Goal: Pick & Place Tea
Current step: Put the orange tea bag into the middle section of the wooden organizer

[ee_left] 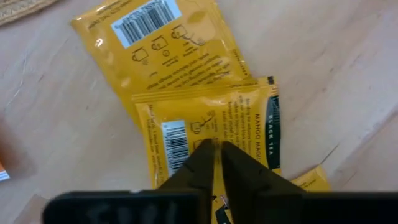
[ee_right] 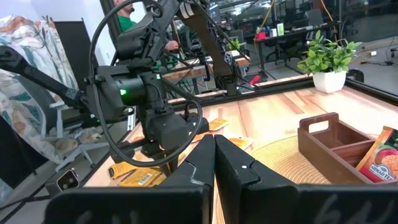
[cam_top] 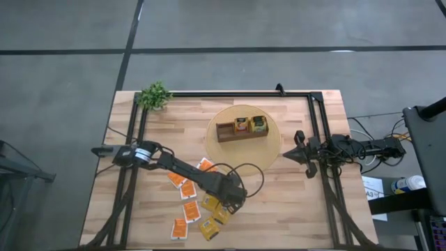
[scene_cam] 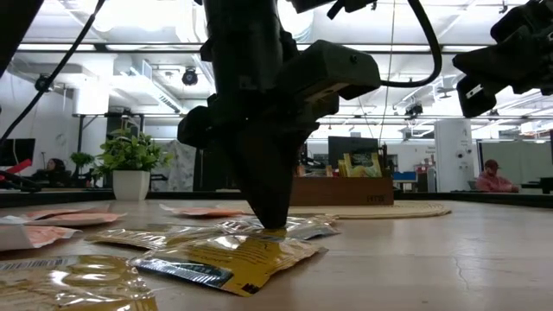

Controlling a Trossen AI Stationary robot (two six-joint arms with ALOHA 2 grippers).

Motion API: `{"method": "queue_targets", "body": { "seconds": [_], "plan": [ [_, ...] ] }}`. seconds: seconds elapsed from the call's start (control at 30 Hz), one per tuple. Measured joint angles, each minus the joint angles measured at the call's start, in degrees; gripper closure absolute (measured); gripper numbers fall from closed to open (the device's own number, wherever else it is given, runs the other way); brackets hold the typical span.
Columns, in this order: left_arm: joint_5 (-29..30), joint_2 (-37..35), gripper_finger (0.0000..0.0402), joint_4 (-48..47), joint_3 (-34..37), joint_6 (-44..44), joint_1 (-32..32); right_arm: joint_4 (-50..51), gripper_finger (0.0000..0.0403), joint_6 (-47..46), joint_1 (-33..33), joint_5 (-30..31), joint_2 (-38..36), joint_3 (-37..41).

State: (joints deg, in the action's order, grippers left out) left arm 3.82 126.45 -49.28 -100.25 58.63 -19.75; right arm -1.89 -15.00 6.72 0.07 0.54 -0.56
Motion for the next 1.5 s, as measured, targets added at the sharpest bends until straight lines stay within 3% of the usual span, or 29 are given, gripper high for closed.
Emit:
{"method": "queue_targets", "body": {
  "seconds": [0.7,0.83,1.17,1.5],
  "plan": [
    [-1.98,-2.55,0.0385,-0.35,-4.82,-1.72,-0.6,0.0,0.0394,0.01,-0.02,-0.01,0.0,0.0],
    [-4.03,-2.89,0.0354,-0.43,-5.89,-1.65,-0.72,0.0,0.0394,0.0,-0.02,-0.02,-0.01,0.0],
    [-6.17,-2.87,0.0224,-0.23,-7.21,4.46,-1.14,0.0,0.0394,0.01,-0.02,-0.02,0.04,0.0],
    [-7.73,-2.31,0.0205,4.96,-7.24,10.39,-1.16,0.0,0.0394,-0.01,-0.02,0.0,0.04,0.0]
  ]
}}
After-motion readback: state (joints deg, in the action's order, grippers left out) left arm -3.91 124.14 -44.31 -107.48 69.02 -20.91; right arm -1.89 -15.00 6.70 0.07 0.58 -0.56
